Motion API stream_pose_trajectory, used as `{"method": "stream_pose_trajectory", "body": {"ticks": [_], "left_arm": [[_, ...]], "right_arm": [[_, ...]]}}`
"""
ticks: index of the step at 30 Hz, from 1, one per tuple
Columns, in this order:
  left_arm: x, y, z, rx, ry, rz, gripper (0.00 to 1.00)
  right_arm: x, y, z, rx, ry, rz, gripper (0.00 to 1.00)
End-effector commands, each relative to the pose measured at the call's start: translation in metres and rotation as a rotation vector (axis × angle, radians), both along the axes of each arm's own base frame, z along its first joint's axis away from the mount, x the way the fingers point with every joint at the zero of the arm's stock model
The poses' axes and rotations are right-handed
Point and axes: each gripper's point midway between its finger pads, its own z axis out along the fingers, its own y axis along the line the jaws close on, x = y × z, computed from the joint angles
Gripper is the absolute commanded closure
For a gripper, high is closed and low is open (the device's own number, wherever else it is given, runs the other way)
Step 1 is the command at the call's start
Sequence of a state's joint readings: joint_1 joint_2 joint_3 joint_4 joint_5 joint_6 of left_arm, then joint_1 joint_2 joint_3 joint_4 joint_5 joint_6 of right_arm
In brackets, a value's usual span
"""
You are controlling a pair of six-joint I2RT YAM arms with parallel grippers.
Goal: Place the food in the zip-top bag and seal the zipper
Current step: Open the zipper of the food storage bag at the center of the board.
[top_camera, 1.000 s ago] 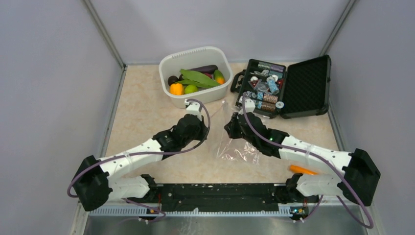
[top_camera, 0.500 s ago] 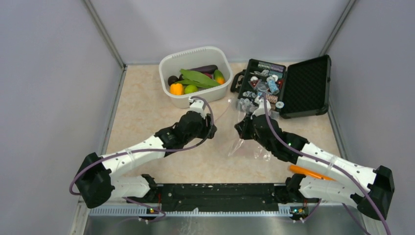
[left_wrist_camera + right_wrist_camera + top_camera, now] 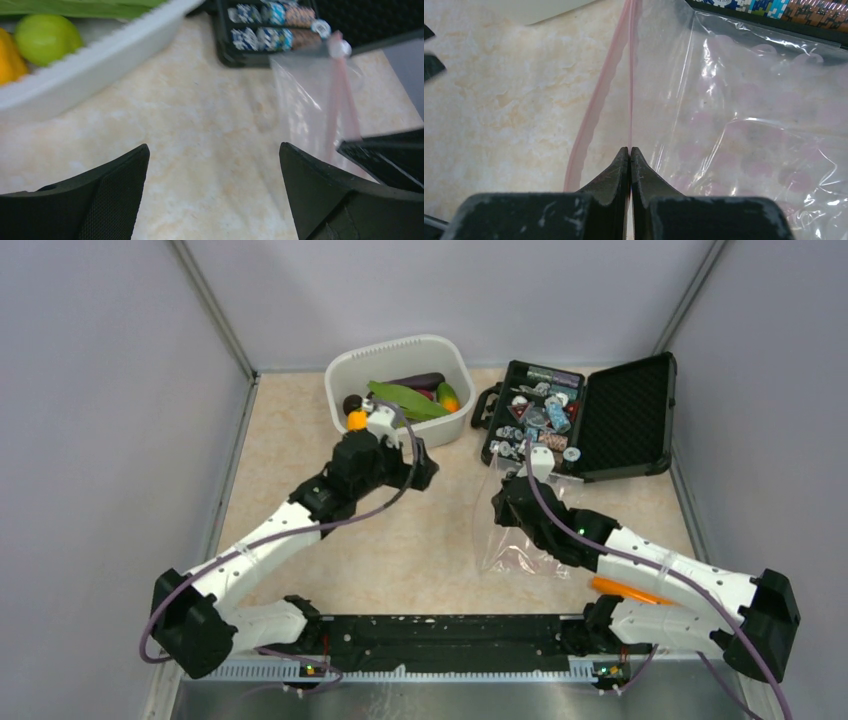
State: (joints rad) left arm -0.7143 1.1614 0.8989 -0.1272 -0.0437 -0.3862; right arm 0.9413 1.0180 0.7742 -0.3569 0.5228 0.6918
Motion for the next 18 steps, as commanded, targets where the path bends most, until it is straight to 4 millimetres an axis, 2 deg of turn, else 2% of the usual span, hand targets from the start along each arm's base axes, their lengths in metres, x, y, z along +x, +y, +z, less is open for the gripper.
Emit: {"method": "stream_pose_trajectory", "body": {"ticks": [1, 5, 8, 9, 10, 13, 18], "left_arm": [[0.048, 0.022, 0.042, -0.058, -0.101, -0.028, 0.01], [0.084, 0.017, 0.056, 0.027, -0.17, -0.093, 0.01], [0.117, 0.017, 0.056, 0.045, -0.188, -0.086, 0.01], [0.13, 0.019, 0.051, 0.047, -0.171, -0.075, 0.01], [0.144, 0.019, 0.038, 0.055, -0.131, -0.074, 0.01], [0.174, 0.021, 0.022, 0.041, -0.062, -0.069, 0.01], [0.191, 0.008, -0.002, 0.027, -0.024, -0.205, 0.01]], "right_arm": [[0.007, 0.005, 0.017, 0.046, -0.039, -0.009, 1.0], [0.003, 0.009, 0.015, 0.076, -0.029, 0.014, 1.0], [0.0, 0.009, 0.016, 0.094, -0.031, 0.018, 1.0], [0.0, 0.008, 0.017, 0.094, -0.031, 0.018, 1.0], [0.0, 0.008, 0.018, 0.097, -0.034, 0.02, 1.0], [-0.001, 0.007, 0.019, 0.099, -0.037, 0.025, 1.0], [-0.004, 0.006, 0.019, 0.107, -0.034, 0.034, 1.0]]}}
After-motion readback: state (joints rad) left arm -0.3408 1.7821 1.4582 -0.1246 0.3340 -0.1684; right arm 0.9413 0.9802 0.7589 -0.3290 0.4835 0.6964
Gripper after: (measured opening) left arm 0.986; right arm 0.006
